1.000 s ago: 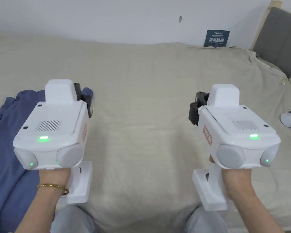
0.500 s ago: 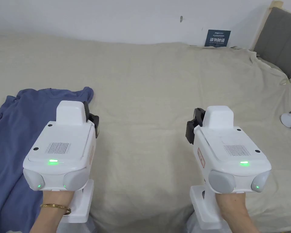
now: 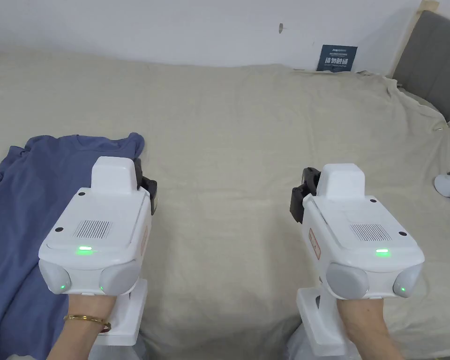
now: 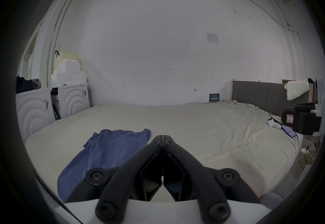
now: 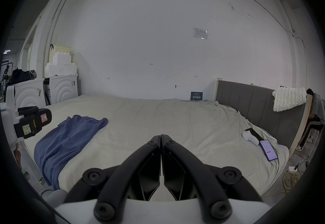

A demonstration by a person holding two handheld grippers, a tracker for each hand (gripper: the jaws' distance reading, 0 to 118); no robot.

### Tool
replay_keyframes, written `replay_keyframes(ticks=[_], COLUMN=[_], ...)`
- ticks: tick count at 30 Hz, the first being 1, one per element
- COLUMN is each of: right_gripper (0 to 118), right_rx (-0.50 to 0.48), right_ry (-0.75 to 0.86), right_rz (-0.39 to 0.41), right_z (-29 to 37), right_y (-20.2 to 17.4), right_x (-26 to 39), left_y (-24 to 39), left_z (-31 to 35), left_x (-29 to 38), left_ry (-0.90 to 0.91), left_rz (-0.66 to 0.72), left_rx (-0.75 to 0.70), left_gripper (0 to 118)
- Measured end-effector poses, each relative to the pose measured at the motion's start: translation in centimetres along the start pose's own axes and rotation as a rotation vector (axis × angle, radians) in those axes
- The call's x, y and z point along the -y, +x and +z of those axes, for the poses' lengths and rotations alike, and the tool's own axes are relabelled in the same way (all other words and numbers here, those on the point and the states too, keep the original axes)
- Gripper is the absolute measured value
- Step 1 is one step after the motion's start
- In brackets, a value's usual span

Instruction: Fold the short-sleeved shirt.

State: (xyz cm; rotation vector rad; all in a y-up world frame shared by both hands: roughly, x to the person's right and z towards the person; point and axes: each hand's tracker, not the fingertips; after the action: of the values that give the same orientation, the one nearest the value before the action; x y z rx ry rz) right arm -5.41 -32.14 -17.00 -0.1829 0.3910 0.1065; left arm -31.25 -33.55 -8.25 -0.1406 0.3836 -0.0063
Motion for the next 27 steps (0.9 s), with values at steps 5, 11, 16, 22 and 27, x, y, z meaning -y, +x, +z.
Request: replay_keyframes(ticks=[5, 11, 16, 22, 27], right_gripper=[0, 0, 0, 0, 0], right_rx=[-0.003, -0.005, -0.007, -0.011, -0.008], right_ry=[-0.008, -0.004, -0.001, -0.002, -0.005], right_rz=[-0.005, -0.008, -0.008, -0.008, -0.007], right_z=[0.05, 0.12, 0.05, 0.10, 0.11], right_y=[0.13, 0.25, 0.27, 0.28, 0.36], right_x=[0.17, 0.09, 0.04, 0.00, 0.21], left_y=[0.18, 0.26, 0.37, 0.51, 0.65], left_z=[0.02, 0.01, -0.02, 0.04, 0.05], left_x=[-0.02, -0.09, -0.20, -0.23, -0.26], left_ry=[0.000, -0.004, 0.001, -0.001, 0.000], left_rz=[-0.002, -0.005, -0.005, 0.001, -0.001], left_rx=[0.006, 0.010, 0.009, 0.014, 0.018], left_gripper=[0, 0, 0, 0, 0])
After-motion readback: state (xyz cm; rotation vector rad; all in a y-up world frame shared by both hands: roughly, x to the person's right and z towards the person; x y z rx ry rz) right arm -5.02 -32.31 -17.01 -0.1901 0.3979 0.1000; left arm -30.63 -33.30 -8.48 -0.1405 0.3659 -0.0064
